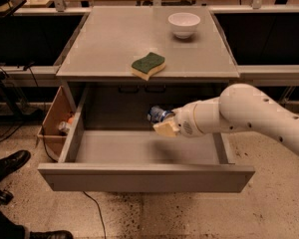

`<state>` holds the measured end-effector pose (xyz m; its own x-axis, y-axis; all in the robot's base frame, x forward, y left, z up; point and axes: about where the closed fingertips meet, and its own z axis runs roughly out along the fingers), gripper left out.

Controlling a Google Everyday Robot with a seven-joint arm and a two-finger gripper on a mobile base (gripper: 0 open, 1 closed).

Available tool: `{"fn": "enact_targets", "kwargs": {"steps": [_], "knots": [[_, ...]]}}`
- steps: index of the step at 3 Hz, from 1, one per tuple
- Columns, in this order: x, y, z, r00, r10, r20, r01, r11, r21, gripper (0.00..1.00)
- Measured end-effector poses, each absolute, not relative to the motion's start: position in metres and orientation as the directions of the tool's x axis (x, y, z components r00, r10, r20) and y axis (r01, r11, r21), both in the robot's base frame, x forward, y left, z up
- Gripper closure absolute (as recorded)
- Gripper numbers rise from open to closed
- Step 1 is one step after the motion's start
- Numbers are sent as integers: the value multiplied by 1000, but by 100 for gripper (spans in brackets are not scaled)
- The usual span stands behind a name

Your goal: Place pepsi can into top drawer

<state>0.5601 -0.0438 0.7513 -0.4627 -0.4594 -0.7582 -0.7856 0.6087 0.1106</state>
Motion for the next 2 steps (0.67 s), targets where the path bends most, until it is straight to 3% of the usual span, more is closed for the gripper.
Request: {"fn": "enact_targets", "kwargs": {"steps": [2], "knots": [[569,-18,675,-459,-426,-780,-822,536,191,100]]}}
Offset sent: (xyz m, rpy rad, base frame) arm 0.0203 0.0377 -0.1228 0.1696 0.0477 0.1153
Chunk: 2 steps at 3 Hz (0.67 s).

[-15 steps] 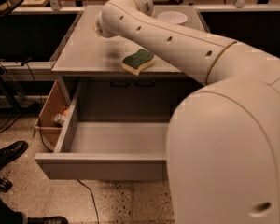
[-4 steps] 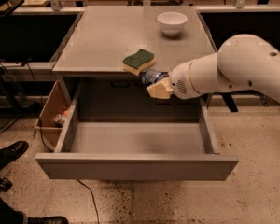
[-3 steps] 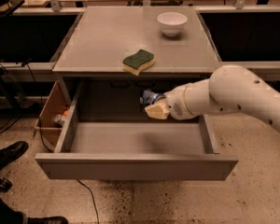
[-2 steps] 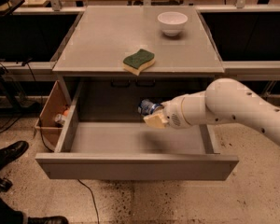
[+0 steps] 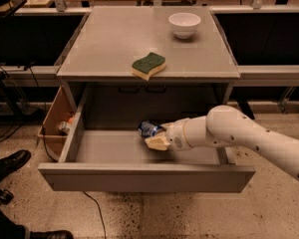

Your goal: Place pepsi can into top drawer

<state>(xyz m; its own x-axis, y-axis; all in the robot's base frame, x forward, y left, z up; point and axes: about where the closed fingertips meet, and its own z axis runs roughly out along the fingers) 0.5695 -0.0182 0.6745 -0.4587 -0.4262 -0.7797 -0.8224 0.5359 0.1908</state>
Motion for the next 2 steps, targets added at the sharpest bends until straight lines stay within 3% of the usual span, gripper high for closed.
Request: {"fn": "enact_targets", "kwargs": {"steps": [2], "knots": [[581,3,633,-458,-408,-790,-842,485,238,58]]}}
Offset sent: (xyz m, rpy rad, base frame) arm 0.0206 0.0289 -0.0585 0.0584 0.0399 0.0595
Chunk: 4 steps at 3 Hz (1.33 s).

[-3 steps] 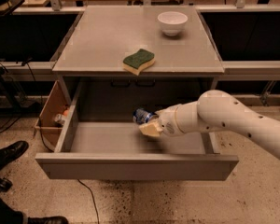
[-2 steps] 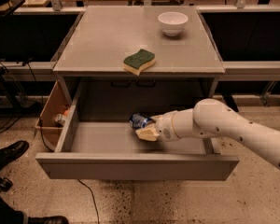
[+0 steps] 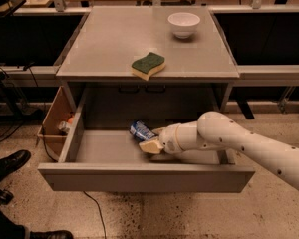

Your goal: Place pepsi can into top drawer

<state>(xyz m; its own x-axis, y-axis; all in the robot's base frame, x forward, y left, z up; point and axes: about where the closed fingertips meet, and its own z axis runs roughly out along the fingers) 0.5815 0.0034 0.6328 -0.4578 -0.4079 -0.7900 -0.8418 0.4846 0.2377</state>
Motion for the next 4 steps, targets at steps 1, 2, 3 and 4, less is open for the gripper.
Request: {"fn": "enact_targets", "kwargs": {"steps": [1,2,3,4], "knots": [[584,5,625,-469,-418,-778,-838,489,243,35],[587,5,624,-472,-439,-765,-838,494,233,12],[590,6,625,-472,-468,-747,-839,500,217,0],[597,-8,644,-454,-527,-719,-843,515,155,0]]}}
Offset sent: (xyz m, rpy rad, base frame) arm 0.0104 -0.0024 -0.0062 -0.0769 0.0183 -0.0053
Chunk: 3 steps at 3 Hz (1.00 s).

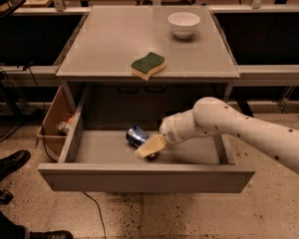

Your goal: Place pepsi can into top drawer

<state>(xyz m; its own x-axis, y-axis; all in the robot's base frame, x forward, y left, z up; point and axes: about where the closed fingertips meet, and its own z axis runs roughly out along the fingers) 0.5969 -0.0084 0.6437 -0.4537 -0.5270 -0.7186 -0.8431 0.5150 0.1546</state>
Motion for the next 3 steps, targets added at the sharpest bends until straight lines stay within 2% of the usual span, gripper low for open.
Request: {"fn": "enact_targets", "kwargs": {"steps": [1,3], "knots": [[603,-27,666,-434,-557,-708,-842,531,99,0],[607,-123,766,-358,-617,-700,-825,560,-72,0]]}}
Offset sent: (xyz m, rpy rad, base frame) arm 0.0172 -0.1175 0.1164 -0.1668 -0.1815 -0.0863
